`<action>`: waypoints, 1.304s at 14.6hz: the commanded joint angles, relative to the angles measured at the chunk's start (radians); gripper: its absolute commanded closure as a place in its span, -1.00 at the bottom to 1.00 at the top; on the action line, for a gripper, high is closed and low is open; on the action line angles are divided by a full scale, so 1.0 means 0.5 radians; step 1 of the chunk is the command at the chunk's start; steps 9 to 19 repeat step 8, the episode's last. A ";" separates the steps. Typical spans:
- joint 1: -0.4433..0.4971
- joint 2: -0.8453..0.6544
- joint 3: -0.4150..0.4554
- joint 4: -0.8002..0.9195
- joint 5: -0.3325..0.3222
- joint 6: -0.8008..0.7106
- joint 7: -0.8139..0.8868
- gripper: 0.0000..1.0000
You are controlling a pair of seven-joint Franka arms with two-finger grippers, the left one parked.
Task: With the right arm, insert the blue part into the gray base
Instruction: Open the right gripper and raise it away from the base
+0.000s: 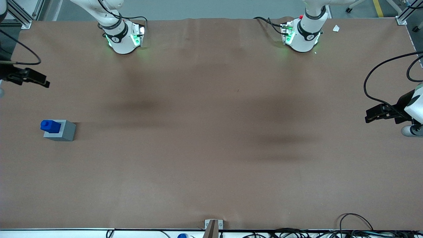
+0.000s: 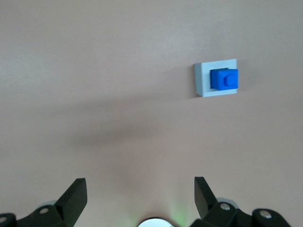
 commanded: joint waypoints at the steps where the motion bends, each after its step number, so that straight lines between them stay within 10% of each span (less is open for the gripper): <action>1: 0.064 -0.084 -0.021 -0.061 0.015 -0.007 0.086 -1.00; 19: 0.046 -0.016 -0.037 0.130 0.000 -0.016 0.064 -1.00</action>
